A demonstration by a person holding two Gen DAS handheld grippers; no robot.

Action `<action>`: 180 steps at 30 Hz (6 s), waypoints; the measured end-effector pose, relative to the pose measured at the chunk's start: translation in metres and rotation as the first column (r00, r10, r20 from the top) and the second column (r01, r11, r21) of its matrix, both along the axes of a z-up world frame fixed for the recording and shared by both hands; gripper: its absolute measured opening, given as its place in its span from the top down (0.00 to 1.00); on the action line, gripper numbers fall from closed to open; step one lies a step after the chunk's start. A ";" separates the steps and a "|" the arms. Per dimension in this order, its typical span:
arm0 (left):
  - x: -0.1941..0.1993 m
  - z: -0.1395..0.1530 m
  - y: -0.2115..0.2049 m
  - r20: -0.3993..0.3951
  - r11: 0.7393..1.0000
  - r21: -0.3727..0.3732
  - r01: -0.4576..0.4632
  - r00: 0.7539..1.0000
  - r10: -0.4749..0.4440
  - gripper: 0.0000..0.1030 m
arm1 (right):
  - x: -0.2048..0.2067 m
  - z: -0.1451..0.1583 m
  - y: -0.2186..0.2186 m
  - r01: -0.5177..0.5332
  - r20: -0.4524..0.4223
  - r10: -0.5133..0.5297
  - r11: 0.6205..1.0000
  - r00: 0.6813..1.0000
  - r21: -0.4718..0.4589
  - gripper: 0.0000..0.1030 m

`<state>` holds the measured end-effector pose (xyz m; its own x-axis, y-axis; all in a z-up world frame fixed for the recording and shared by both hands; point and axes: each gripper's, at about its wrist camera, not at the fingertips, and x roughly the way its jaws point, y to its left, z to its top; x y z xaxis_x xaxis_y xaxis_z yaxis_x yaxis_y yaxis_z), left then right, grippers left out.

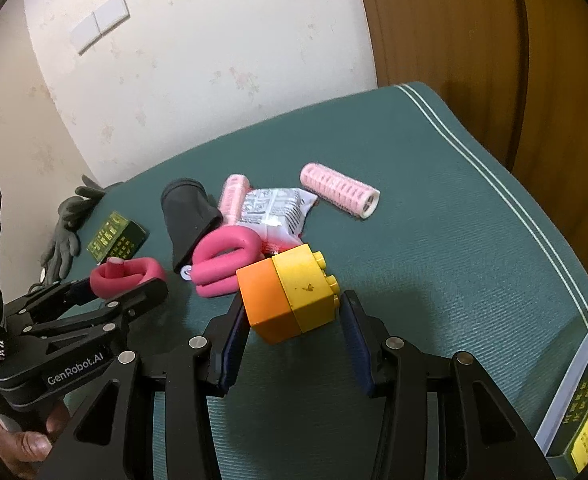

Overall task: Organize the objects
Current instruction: 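Grasp the pink foam curler with the left gripper while the right gripper holds the block, then lower the orange-yellow block into the basin and open the right gripper, then lower the pink foam curler into the basin and open the left gripper, then move the right gripper to the pink curler beside the black nozzle and grasp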

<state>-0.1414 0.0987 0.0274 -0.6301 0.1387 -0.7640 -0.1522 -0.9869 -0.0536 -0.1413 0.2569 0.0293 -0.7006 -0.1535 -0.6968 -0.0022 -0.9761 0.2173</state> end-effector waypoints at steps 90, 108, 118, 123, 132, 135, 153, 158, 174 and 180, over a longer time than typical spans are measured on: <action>0.113 0.068 0.113 -0.189 0.936 -0.008 0.351 0.919 -0.346 0.38 | 0.165 0.052 0.203 0.424 0.016 -0.424 0.904 0.906 -0.058 0.55; 0.119 0.056 0.149 -0.126 0.896 0.032 0.442 0.891 -0.435 0.37 | 0.164 0.051 0.212 0.410 -0.051 -0.413 0.910 0.909 -0.053 0.53; 0.132 0.051 0.183 -0.098 0.845 0.038 0.534 0.843 -0.529 0.37 | 0.179 0.063 0.202 0.400 -0.138 -0.400 0.916 0.906 -0.032 0.53; 0.140 0.048 0.201 -0.084 0.807 0.051 0.589 0.808 -0.584 0.37 | 0.184 0.065 0.203 0.397 -0.154 -0.397 0.917 0.905 -0.034 0.53; 0.145 0.046 0.211 -0.101 0.793 0.041 0.607 0.793 -0.601 0.14 | 0.189 0.063 0.205 0.394 -0.160 -0.398 0.917 0.903 -0.061 0.53; 0.143 0.045 0.207 -0.099 0.804 0.044 0.592 0.804 -0.587 0.14 | 0.191 0.063 0.205 0.393 -0.160 -0.398 0.917 0.903 -0.067 0.53; 0.123 0.047 0.171 -0.097 0.886 0.022 0.464 0.883 -0.460 0.05 | 0.185 0.063 0.181 0.337 -0.158 -0.352 0.935 0.923 -0.111 0.45; 0.118 0.051 0.154 -0.112 0.906 0.020 0.423 0.901 -0.418 0.04 | 0.180 0.067 0.164 0.307 -0.168 -0.322 0.946 0.932 -0.109 0.43; 0.095 0.053 0.078 -0.132 0.964 -0.021 0.265 0.955 -0.265 0.04 | 0.154 0.077 0.096 0.178 -0.203 -0.184 0.983 0.962 -0.048 0.37; 0.086 0.054 0.046 -0.143 0.980 -0.033 0.195 0.970 -0.198 0.04 | 0.138 0.072 0.067 0.121 -0.189 -0.127 0.992 0.974 -0.048 0.31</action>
